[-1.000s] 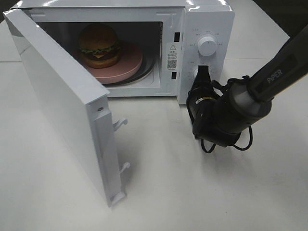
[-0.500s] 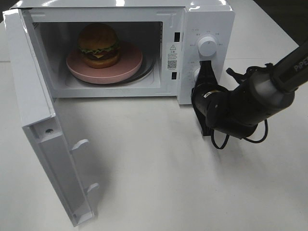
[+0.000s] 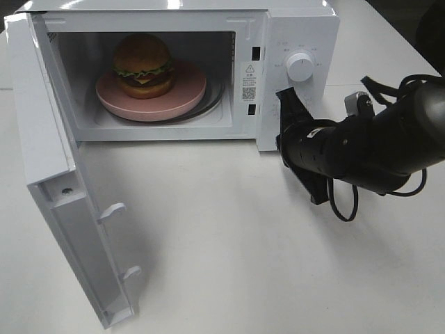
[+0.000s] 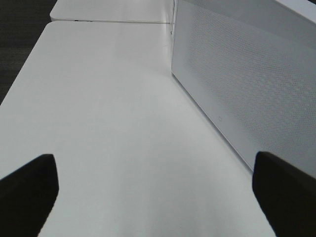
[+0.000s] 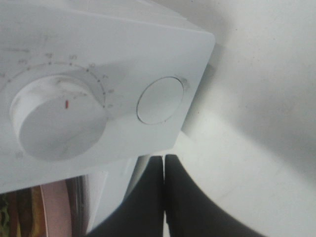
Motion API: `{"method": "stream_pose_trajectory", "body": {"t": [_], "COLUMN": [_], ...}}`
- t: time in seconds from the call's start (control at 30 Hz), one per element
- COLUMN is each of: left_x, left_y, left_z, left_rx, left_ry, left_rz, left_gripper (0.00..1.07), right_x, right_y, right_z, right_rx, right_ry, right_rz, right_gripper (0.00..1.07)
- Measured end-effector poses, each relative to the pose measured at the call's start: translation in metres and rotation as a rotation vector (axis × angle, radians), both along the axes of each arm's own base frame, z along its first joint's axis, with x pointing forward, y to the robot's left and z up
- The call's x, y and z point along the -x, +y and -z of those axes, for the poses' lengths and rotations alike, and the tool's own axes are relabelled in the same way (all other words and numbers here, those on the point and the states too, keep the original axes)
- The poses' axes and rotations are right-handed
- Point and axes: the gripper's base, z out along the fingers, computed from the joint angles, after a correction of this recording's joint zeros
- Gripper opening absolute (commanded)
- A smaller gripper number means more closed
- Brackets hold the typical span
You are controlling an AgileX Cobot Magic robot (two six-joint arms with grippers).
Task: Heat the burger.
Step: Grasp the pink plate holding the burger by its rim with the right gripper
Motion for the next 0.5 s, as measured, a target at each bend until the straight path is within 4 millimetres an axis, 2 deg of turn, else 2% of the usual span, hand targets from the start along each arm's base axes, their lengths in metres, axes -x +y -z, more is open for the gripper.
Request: {"method": "stream_pose_trajectory", "body": {"t": [0.17, 0.3, 0.5], "left_x": [0.000, 0.000, 0.000], "left_y": [0.000, 0.000, 0.000], "left_z": [0.000, 0.000, 0.000], "left_rx": [0.000, 0.000, 0.000], "left_ry": [0.000, 0.000, 0.000], "left_rz": [0.000, 0.000, 0.000], "left_gripper": [1.00, 1.00, 1.00], "right_x": [0.009, 0.018, 0.028], "right_y": [0.000, 0.004, 0.007], "right_z": [-0.010, -0.026, -0.038], "right_rx": [0.071, 0.166, 0.251], "right_ry": [0.028, 0.049, 0.072], "right_rz": [-0.109, -0.286, -0.473], "right_gripper": [0.00, 0.01, 0.02]}}
